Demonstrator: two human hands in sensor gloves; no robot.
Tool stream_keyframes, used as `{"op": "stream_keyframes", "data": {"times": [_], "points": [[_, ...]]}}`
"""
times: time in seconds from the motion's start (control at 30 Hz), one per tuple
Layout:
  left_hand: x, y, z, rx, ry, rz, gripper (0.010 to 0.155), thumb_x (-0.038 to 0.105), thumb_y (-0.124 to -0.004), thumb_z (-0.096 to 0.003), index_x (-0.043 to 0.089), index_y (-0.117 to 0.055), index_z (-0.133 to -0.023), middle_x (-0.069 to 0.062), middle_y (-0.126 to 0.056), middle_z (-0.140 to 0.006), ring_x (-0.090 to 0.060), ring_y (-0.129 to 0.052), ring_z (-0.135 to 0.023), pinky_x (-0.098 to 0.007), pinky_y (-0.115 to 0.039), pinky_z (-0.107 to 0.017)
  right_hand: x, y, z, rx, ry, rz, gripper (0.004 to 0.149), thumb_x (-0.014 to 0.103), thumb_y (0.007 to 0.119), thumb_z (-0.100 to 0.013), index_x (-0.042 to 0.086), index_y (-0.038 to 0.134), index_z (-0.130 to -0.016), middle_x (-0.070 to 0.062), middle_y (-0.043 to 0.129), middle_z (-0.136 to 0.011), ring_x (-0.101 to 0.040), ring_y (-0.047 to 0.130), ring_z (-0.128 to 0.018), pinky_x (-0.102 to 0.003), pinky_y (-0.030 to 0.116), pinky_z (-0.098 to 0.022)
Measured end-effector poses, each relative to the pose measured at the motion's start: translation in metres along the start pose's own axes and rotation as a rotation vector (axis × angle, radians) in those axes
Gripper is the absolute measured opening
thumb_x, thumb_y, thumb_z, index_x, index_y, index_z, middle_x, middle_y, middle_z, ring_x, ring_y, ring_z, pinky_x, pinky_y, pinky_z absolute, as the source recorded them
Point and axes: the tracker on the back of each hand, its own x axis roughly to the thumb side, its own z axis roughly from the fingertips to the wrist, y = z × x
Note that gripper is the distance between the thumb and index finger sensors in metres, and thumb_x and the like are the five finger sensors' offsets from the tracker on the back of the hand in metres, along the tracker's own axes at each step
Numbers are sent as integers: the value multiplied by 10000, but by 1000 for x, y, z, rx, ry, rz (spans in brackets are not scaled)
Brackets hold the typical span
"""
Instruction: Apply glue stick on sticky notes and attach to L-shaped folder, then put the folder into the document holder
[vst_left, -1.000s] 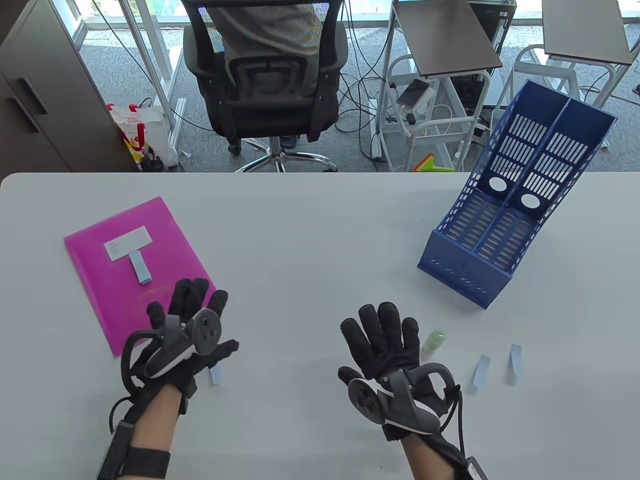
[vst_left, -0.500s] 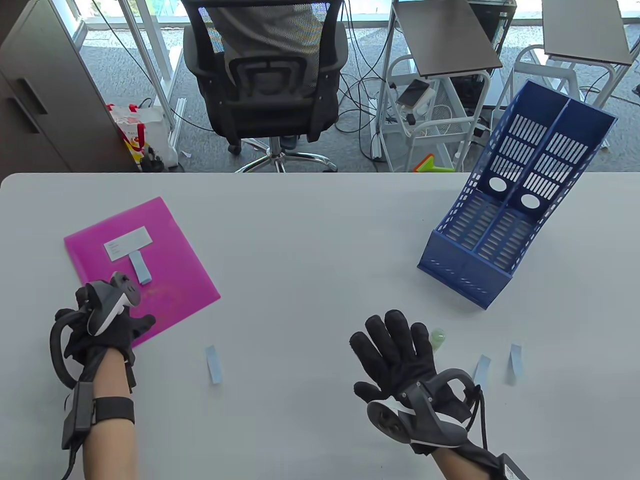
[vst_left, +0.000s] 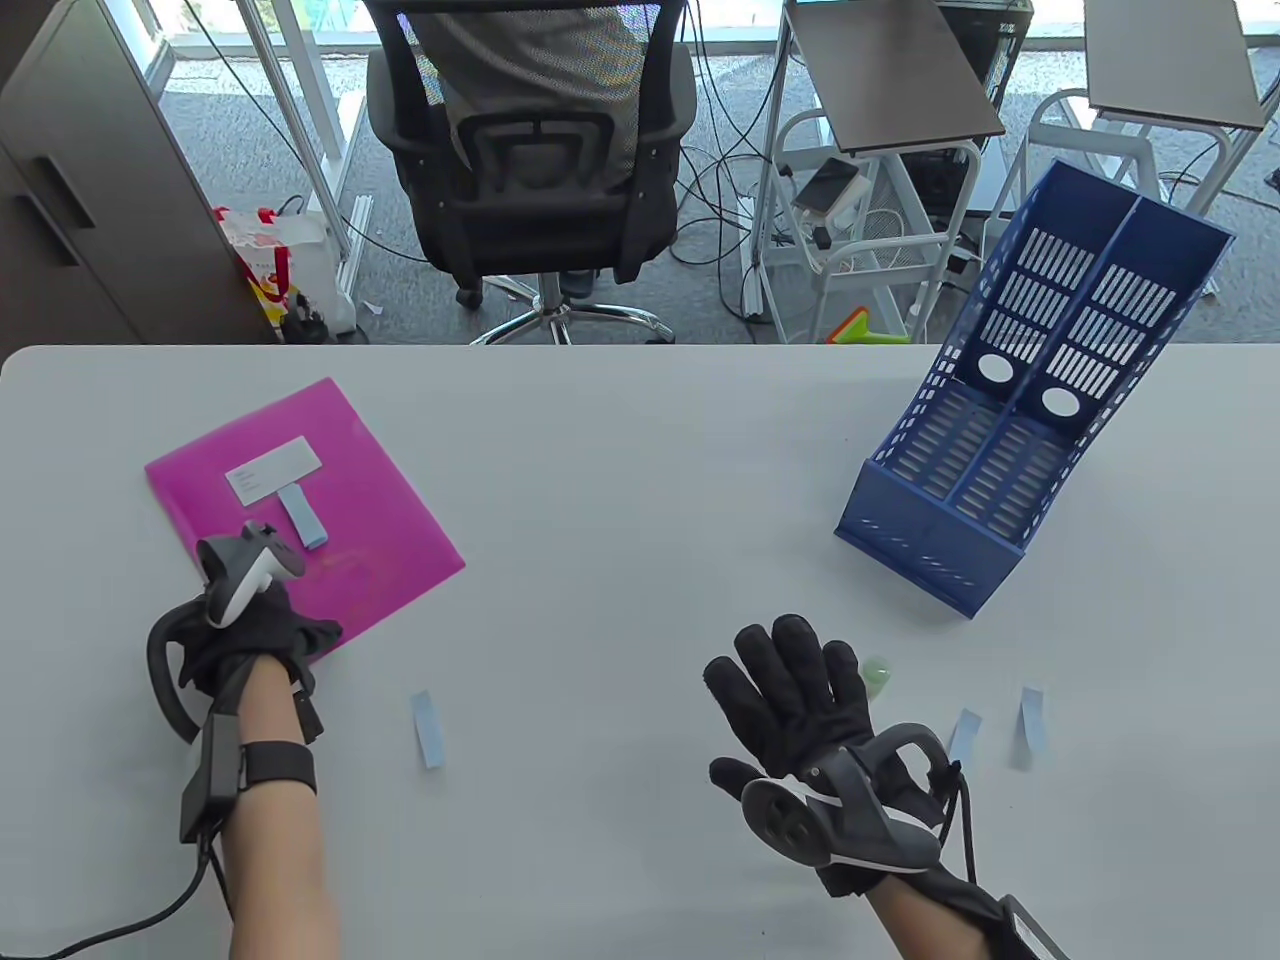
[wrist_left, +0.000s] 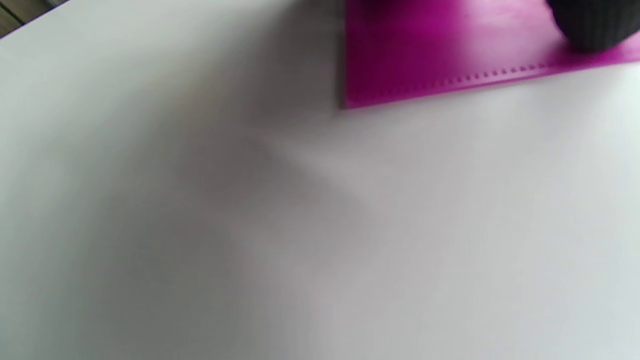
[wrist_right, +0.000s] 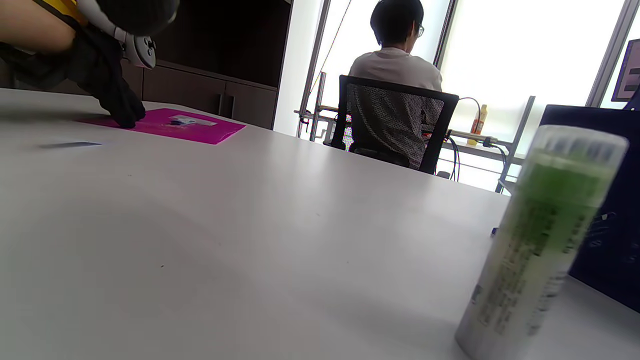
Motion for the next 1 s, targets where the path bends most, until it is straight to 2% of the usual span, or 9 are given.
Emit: {"op": "stream_keyframes", "data": {"times": [0.03,0.27,0.5,0.73,0.83,1.0], "points": [[10,1,3,1,-2,-11,868,695,-752,-398,450,-302,-1099,190,-240,-1256,-121,-255,-1270,-555,-110,-924,0,0,0,0,1,0,808,573,616,-593,190,190,-1162,-176,119,-1221,-528,119,-1089,-703,231,-737],[108,-3,44,43,-133,-133,863,714,-733,-392,469,-293,-1093,206,-233,-1255,-101,-245,-1268,-555,-98,-923,-4,-3,2,-17,15,-6,804,573,615,-592,189,199,-1163,-176,121,-1221,-528,121,-1089,-704,233,-737],[177,-21,99,118,-211,-310,861,747,-705,-377,471,-322,-1097,216,-274,-1260,-82,-226,-1271,-545,-20,-892,-8,-2,3,-11,43,10,803,572,615,-593,188,200,-1163,-177,122,-1220,-527,122,-1089,-703,235,-737],[193,-49,139,208,-381,-493,867,734,-662,-390,382,-334,-1112,118,-332,-1250,-174,-306,-1246,-616,-105,-853,-19,-3,6,-13,114,5,803,571,615,-592,186,200,-1162,-178,121,-1218,-530,126,-1087,-702,239,-737],[190,-62,152,232,-447,-544,872,732,-635,-405,344,-323,-1121,50,-337,-1249,-219,-334,-1232,-645,-139,-832,-24,-3,6,-11,150,3,803,570,616,-591,187,200,-1161,-179,120,-1218,-530,128,-1086,-701,240,-737],[170,-87,179,243,-496,-598,865,730,-620,-413,305,-342,-1114,19,-357,-1237,-263,-376,-1212,-665,-198,-820,-27,-2,6,-9,181,5,805,568,617,-591,183,199,-1161,-182,122,-1217,-533,123,-1084,-706,228,-732]]}}
